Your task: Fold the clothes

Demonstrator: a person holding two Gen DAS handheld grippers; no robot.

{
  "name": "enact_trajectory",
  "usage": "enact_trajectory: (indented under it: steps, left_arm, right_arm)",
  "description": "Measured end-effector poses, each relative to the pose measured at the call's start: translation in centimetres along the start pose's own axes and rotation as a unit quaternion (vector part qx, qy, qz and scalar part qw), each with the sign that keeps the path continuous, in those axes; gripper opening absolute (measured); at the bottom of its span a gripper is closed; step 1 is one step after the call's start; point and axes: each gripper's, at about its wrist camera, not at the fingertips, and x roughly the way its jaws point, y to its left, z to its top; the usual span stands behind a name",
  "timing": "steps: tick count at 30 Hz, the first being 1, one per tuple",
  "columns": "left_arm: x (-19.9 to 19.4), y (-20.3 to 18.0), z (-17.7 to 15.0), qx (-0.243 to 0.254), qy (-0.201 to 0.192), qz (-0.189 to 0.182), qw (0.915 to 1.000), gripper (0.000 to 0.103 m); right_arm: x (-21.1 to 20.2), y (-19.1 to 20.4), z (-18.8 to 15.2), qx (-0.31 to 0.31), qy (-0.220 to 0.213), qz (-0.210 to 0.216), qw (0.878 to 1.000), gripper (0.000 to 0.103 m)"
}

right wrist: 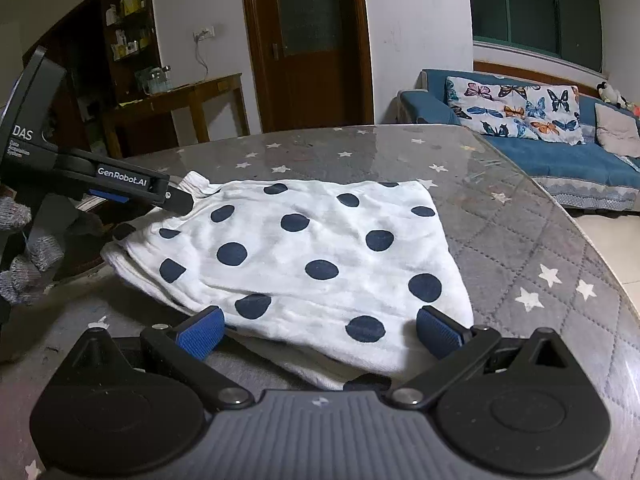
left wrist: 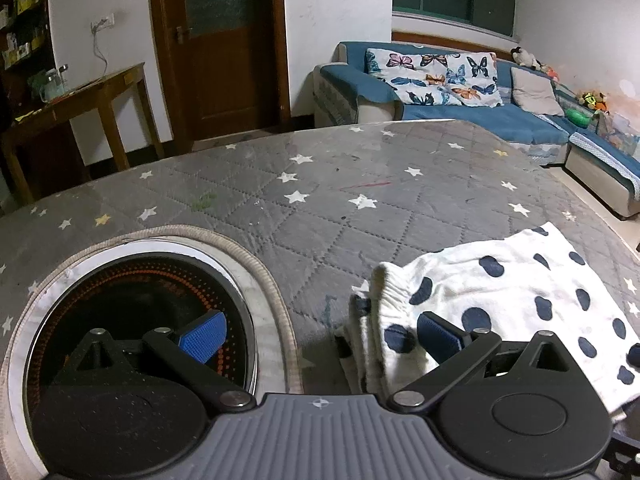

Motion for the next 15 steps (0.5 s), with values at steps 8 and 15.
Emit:
enact_trajectory:
  steps: [8,15]
  left_arm:
    - [-1.7,-0.2,-0.7,0.001,-0.019,-0.022,0.9996,0.103]
    - [-3.3,-0.5,-1.2,-0.003,-0.031,-0.042,0.9986,0.103]
  right_arm:
    - [-0.7,0.5,-0.5,0.001,-0.007,-0.006,1.0,0.103]
    - [-1.5,0.8,-0.7,0.006,-0.015,-0.015,1.0,0.103]
